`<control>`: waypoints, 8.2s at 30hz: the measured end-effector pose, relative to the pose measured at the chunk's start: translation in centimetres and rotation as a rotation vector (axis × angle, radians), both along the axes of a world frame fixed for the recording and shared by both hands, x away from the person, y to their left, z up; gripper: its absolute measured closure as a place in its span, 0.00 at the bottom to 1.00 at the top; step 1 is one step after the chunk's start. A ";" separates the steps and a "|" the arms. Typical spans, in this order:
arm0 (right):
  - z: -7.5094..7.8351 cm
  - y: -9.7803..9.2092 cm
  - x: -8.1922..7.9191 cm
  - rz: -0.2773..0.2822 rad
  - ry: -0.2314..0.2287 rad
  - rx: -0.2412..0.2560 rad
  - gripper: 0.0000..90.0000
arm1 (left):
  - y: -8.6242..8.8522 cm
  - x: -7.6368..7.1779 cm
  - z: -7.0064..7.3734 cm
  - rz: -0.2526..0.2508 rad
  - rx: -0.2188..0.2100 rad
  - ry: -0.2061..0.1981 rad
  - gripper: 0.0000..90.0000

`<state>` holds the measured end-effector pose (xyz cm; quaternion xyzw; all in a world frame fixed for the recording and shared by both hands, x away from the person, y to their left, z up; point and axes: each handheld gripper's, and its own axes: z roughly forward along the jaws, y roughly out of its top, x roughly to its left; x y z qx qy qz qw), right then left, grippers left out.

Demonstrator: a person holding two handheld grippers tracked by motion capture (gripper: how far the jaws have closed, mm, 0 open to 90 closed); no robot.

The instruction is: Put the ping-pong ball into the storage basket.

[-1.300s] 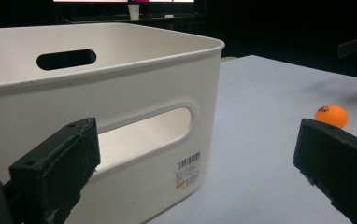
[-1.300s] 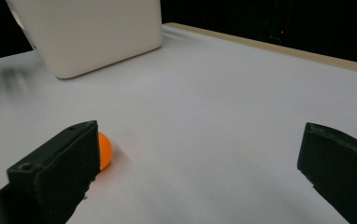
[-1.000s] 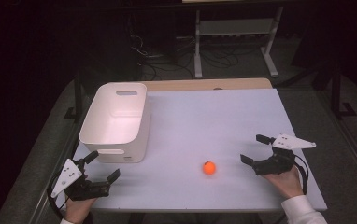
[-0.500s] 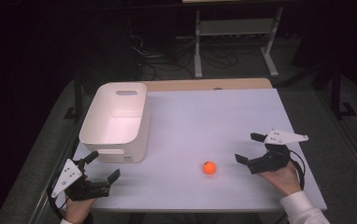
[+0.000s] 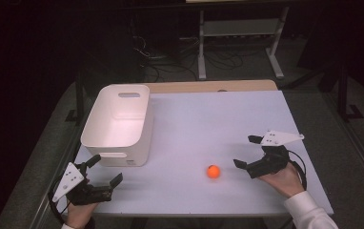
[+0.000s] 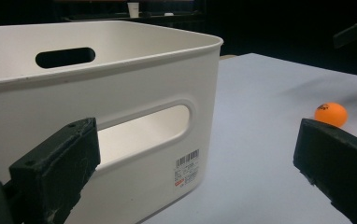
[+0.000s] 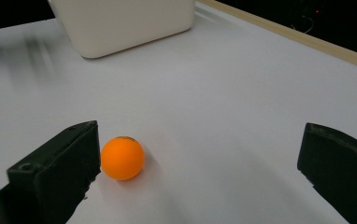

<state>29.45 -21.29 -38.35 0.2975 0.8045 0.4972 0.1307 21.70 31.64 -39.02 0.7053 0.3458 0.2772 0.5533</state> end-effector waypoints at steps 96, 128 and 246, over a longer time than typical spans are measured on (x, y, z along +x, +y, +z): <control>-4.2 8.6 1.0 0.252 0.160 -0.309 0.00 | -0.1 0.0 0.0 -0.007 -0.012 0.001 0.00; -3.8 9.1 2.5 0.332 0.192 -0.387 0.41 | -0.1 0.0 0.0 -0.014 -0.014 -0.008 0.00; 10.1 14.6 6.0 0.422 0.027 -0.334 0.55 | -0.3 0.1 -0.1 -0.045 0.000 0.013 0.00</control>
